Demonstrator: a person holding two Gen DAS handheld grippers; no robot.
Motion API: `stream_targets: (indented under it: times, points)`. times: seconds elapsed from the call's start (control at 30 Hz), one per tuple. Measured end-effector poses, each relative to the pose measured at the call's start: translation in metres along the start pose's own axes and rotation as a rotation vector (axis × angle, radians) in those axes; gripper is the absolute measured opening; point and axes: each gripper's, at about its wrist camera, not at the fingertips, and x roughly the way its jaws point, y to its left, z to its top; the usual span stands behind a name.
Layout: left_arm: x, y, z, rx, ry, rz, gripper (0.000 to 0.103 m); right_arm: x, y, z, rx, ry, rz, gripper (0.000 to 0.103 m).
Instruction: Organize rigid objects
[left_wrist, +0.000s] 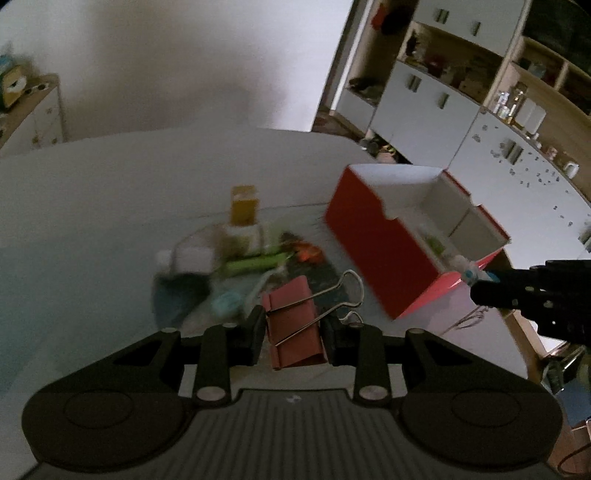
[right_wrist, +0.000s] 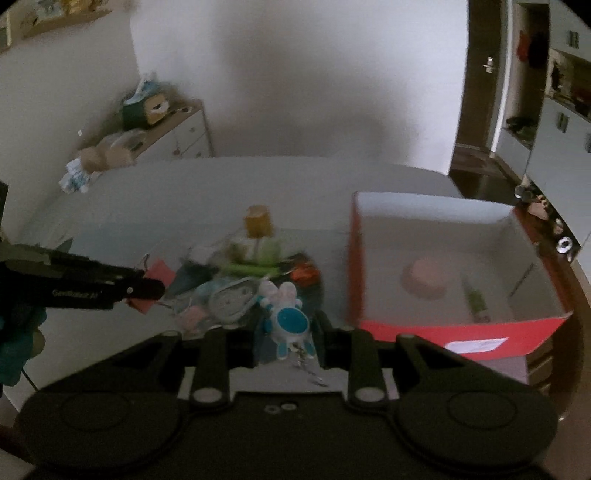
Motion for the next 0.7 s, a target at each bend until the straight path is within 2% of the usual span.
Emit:
stream_targets:
  times: [0.23,0.7]
  points:
    - [0.018,-0.052,0.028,0.055,-0.029,-0.022,0.031,-0.011,-0.055,0.015,0.025,-0.033,-0.029,0.026]
    - [0.077,-0.146,0.07,0.117,-0.033,-0.036,0.031,0.003,-0.166,0.03,0.053,-0.039,-0.066,0.026]
